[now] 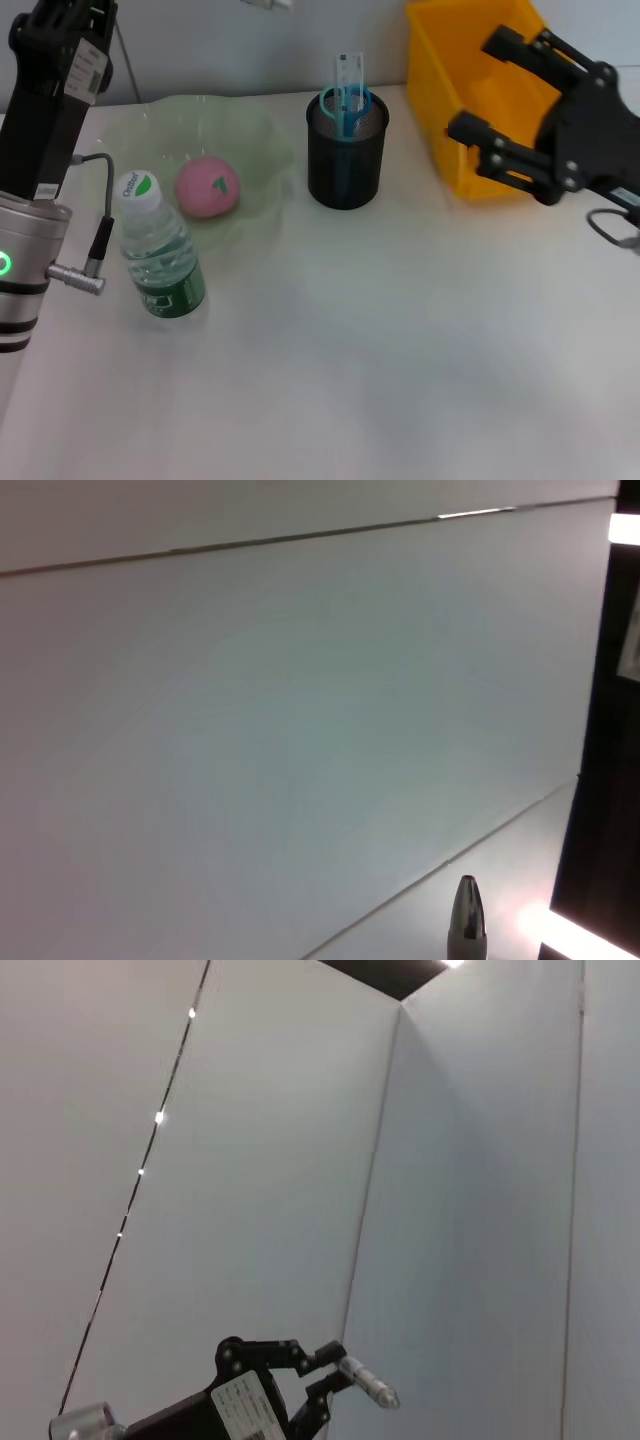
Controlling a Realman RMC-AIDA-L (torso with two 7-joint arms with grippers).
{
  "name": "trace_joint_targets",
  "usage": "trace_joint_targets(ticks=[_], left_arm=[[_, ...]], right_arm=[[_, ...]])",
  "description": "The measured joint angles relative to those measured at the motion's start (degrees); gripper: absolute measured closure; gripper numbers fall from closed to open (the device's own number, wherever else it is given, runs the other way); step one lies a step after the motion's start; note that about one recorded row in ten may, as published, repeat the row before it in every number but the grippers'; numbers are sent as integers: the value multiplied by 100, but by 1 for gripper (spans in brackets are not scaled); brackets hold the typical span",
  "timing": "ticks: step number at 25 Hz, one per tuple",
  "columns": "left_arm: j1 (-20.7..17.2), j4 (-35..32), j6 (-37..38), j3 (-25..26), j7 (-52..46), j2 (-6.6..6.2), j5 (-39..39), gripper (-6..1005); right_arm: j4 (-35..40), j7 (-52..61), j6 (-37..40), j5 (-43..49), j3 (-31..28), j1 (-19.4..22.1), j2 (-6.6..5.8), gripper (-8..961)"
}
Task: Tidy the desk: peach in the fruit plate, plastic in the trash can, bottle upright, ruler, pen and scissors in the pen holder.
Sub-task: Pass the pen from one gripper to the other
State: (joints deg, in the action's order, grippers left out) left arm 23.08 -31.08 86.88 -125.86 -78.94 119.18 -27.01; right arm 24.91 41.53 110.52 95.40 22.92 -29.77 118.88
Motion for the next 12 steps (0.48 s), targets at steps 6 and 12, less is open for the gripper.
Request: trace_joint_targets(ticks=[6,12], left_arm=[[97,-24,-249,-59,-224,0,-14,867],[144,-65,-407,-74,-277,0,-18,867]], right_arm=[[-242,-454,-248,2,166,-374,13,197],[-461,-912,-399,-13,245,-573,36,197]])
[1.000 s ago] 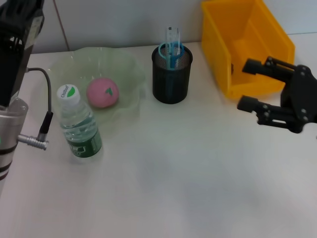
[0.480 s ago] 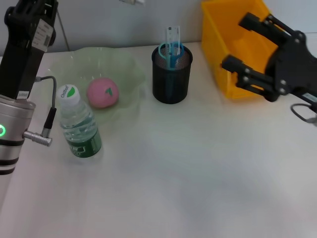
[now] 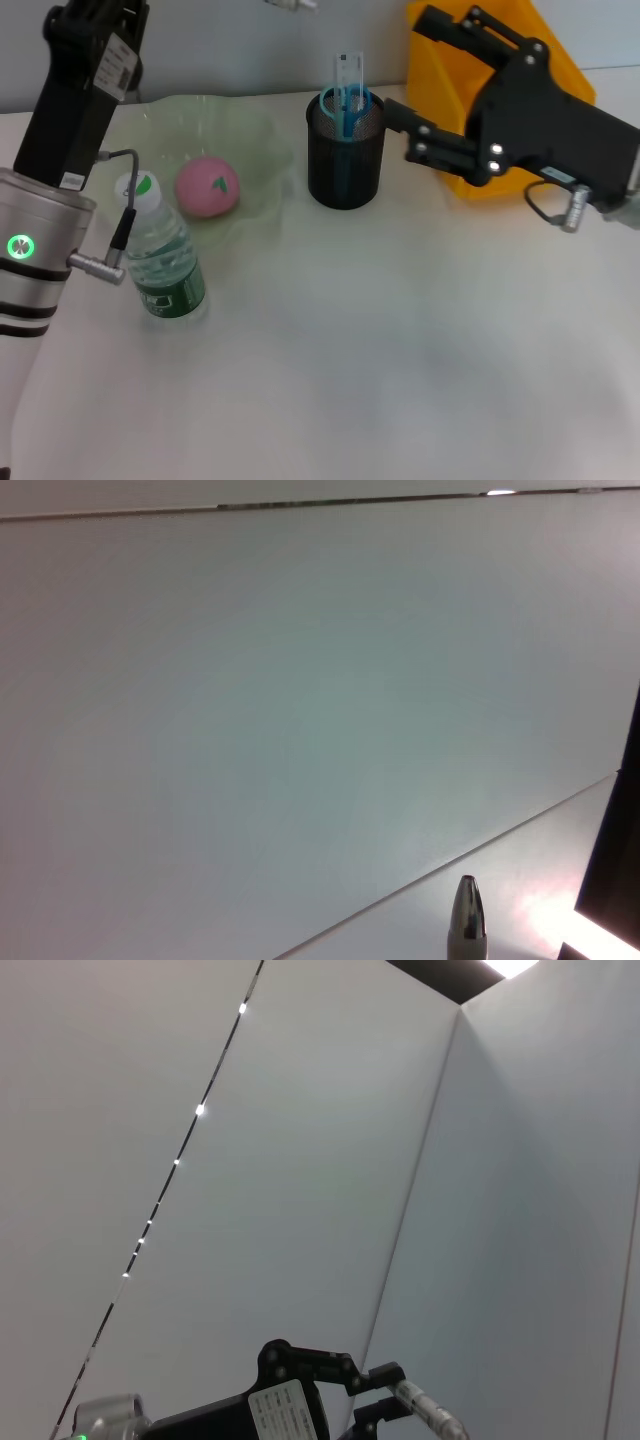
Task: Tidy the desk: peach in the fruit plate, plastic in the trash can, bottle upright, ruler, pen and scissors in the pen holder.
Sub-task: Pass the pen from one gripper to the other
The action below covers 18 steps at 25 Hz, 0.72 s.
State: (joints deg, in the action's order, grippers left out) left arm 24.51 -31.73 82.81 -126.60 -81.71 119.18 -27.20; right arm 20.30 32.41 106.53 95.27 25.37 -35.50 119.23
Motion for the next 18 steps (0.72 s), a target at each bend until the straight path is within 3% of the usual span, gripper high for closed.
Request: trace_joint_targets(ticks=[18], left_arm=[[45,-93,-409,-31,53,0,-5,867]], right_arm=[[-412,-1741,-690,-10,76,-536,30,198]])
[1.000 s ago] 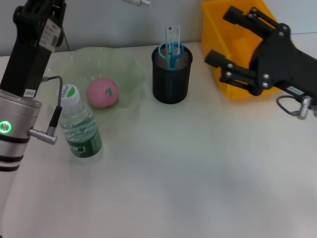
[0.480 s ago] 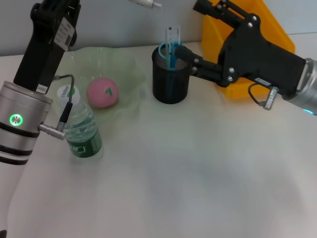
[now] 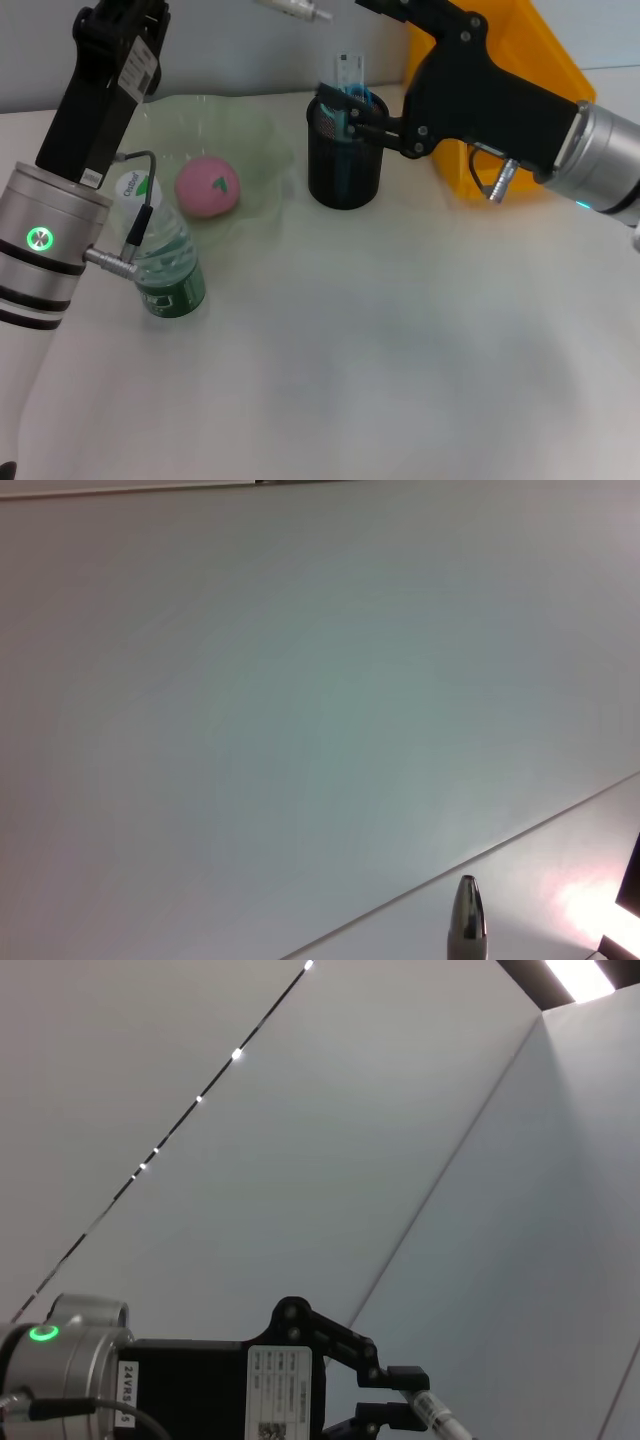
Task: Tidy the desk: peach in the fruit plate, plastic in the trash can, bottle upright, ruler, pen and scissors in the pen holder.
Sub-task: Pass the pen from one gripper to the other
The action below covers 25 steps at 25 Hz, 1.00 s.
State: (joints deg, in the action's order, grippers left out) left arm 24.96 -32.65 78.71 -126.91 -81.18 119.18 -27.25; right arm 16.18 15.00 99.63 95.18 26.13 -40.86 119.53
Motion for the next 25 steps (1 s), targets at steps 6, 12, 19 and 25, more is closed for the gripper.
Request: trace_joint_targets(ticks=[6,12,19,25], left_arm=[[1,1,-48,0,3,0,-1,867],[16,4,-63,1,5,0,-10,867],[18,5,-146,-17,-1,0,-9,866],[10,5,-147,-17,-20,0,-8,866]], right_arm=[[-81,-281,-170,0,5,-171,0,198],[-181,-414,-288,0,6,-262,-1,199],[-278,-612,-413,5,6,-397,-1,199],[-293,-623,-527,6,6,-499,0,199]])
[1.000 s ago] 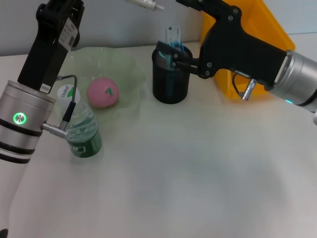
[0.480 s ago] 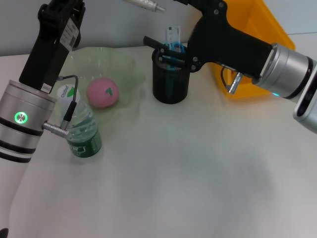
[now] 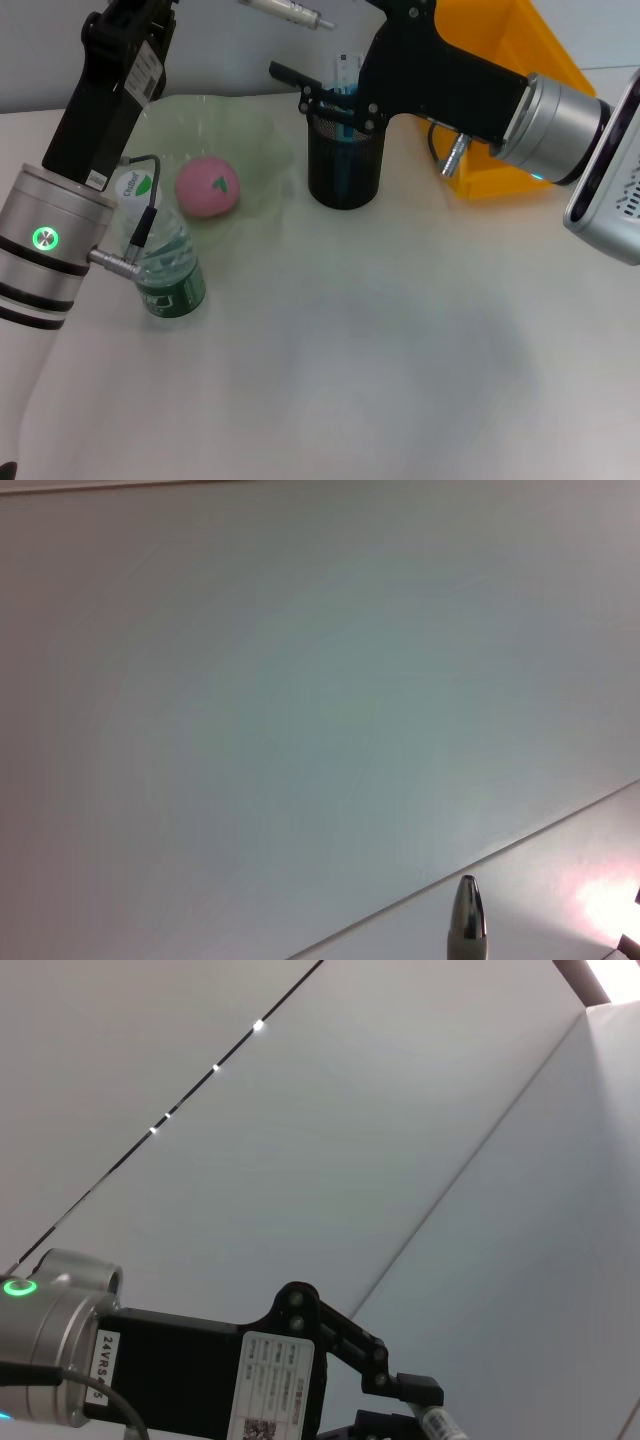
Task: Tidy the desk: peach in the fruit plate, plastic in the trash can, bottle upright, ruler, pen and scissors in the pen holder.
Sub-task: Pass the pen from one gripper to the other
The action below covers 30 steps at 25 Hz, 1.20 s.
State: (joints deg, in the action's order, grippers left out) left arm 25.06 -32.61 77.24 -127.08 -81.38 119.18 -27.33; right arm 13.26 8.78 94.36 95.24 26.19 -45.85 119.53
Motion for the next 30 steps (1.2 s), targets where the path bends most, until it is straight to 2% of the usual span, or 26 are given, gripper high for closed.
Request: trace_joint_targets(ticks=[9,11,18,23,30], left_arm=[[-9,0,5,-9,-22,0,0,866],[-15,0,10,-9,-23,0,0,866],[-43,0,28,-36,-26,0,0,866],[-48,0,28,-64,-30,0,0,866],[-55,0,38,-64,-36,0,0,866]], right_arm=[[-107,-264,-46,0,-1,-59,3,200],[-123,-298,-69,0,-14,-66,5,409],[-122,-300,-71,-8,-51,-93,9,501],[-127,-303,-62,-16,-53,-107,9,502],[-148,-306,-51,-23,-61,-141,9,640]])
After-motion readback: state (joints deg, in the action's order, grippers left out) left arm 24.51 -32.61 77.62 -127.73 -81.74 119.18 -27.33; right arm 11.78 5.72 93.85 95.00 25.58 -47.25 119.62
